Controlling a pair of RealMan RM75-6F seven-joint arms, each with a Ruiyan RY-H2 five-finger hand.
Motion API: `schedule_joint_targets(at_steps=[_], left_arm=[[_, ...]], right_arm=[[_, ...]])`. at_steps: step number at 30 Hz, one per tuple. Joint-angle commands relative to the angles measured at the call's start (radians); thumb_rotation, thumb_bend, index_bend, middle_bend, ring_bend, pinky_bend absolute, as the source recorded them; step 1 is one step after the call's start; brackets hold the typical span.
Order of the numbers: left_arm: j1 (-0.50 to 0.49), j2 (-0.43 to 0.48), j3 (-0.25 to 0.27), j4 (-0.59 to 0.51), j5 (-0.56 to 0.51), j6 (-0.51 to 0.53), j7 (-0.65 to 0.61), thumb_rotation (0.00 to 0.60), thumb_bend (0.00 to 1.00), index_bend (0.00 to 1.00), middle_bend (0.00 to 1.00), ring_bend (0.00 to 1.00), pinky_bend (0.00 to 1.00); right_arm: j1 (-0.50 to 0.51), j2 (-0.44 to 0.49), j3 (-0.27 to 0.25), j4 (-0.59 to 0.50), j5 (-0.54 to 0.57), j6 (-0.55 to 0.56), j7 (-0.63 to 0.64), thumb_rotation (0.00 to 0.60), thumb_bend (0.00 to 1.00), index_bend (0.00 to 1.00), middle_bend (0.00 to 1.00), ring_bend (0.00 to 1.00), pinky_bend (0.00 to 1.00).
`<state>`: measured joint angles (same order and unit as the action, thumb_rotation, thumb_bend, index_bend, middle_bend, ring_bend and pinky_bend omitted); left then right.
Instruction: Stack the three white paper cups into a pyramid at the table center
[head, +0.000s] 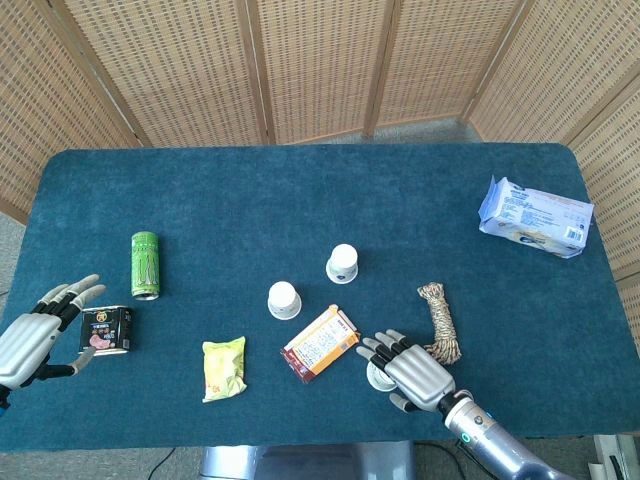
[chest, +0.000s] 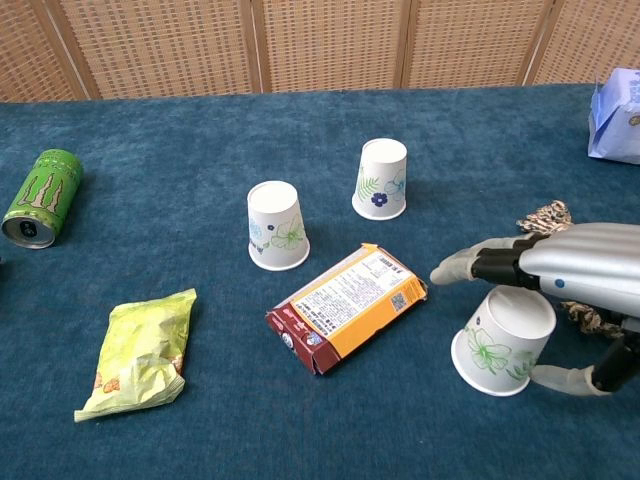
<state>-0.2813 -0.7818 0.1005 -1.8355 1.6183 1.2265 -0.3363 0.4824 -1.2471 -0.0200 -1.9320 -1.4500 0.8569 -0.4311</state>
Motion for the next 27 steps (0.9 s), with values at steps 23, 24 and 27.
schedule_joint_targets(at_steps=[23,24,27], left_arm=[[0.007,-0.01,-0.011,0.006,0.006,-0.004,-0.009,0.6,0.44,0.02,0.0,0.0,0.0],[0.007,-0.01,-0.012,0.006,0.006,-0.004,-0.009,0.6,0.44,0.02,0.0,0.0,0.01],[0.009,-0.008,-0.012,0.004,0.008,-0.002,-0.009,0.6,0.44,0.02,0.0,0.0,0.01]], right_arm=[[0.039,-0.012,-0.018,0.008,0.09,0.019,-0.04,0.6,0.48,0.32,0.18,0.16,0.57],[0.04,-0.011,-0.018,0.006,0.091,0.022,-0.04,0.6,0.48,0.32,0.18,0.17,0.58],[0.043,-0.007,-0.016,-0.003,0.091,0.029,-0.039,0.6,0.48,0.32,0.19,0.18,0.58]])
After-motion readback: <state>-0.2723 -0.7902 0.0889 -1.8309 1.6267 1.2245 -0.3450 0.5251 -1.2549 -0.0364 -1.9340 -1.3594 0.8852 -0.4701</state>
